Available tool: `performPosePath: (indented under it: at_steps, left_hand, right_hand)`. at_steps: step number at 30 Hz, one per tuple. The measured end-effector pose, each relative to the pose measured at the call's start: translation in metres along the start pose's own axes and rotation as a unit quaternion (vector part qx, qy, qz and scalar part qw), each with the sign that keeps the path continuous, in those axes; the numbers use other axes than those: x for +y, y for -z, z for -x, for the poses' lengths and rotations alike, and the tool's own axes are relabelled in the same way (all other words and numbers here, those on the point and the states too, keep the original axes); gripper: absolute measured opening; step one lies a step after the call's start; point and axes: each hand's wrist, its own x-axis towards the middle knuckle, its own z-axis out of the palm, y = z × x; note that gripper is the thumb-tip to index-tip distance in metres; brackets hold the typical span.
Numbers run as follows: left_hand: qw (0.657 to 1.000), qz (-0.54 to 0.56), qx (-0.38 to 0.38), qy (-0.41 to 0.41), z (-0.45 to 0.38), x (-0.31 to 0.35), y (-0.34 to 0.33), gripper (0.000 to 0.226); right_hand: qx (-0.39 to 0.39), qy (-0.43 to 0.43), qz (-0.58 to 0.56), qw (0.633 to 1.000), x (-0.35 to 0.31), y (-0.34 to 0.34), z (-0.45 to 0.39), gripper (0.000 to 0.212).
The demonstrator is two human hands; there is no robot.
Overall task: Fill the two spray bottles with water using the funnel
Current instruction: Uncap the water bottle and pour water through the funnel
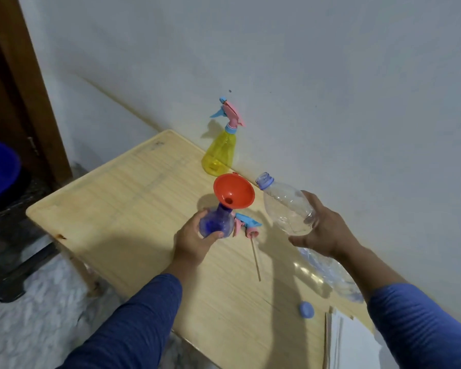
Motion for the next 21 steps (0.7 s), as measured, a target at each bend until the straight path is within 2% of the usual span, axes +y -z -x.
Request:
performPosePath:
  at_steps: [13,21]
  left_hand:
    - [1.000,-0.013,-0.006,-0.004,0.000,0.006,0.003,0.068]
    - [1.000,-0.012,-0.011,-0.008,-0.001,0.005,0.003,0.068]
  right_hand:
    - [-0.018,0.031,0.143,0.989,-0.007,0.015,-0.007,0.095]
    - [-0.014,0.044,0.193,0.980,-0.012,0.023,-0.011,0.097]
